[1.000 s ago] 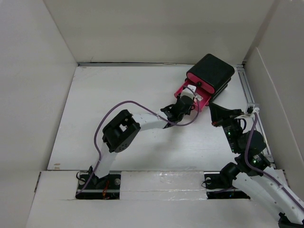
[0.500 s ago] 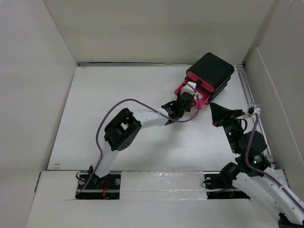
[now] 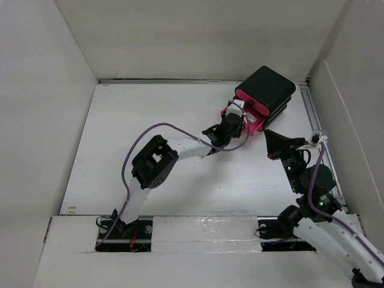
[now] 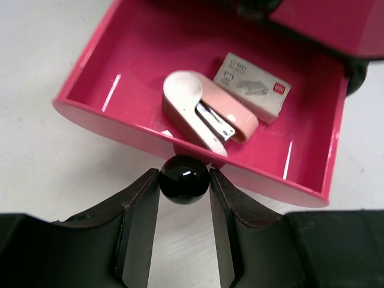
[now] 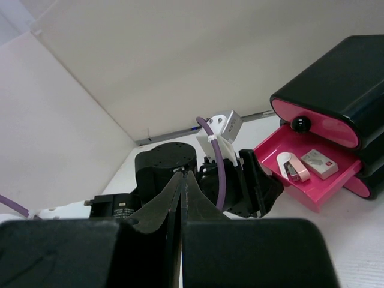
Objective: Organize the desk
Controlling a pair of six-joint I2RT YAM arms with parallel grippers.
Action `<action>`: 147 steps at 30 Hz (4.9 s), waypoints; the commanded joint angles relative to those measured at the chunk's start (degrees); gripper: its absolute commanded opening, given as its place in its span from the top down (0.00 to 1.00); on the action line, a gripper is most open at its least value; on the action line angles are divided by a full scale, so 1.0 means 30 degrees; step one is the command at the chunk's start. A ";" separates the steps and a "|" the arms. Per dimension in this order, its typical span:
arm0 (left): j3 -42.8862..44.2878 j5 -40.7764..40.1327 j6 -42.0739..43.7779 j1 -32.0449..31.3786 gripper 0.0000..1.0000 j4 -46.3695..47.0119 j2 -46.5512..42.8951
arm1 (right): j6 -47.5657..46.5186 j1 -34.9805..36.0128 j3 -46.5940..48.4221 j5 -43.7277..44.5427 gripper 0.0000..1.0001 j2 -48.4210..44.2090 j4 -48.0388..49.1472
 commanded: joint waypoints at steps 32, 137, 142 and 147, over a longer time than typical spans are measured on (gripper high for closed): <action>-0.0179 0.4248 -0.0232 0.1388 0.73 0.2134 -0.0207 | -0.0253 0.0091 0.0521 0.0247 1.00 -0.0088 0.0499; 0.3926 0.5891 -0.1373 0.1565 0.45 -0.0332 0.2960 | -0.0342 0.0091 0.0169 -0.0134 0.99 0.0586 0.0939; 0.6993 0.5920 -0.1285 0.1741 0.45 -0.1736 0.4771 | -0.0342 0.0091 0.0140 -0.0134 0.99 0.0528 0.0939; 0.9197 0.6504 -0.1928 0.2267 0.46 -0.2908 0.6181 | -0.0429 0.0091 0.0082 -0.0134 0.99 0.0527 0.0939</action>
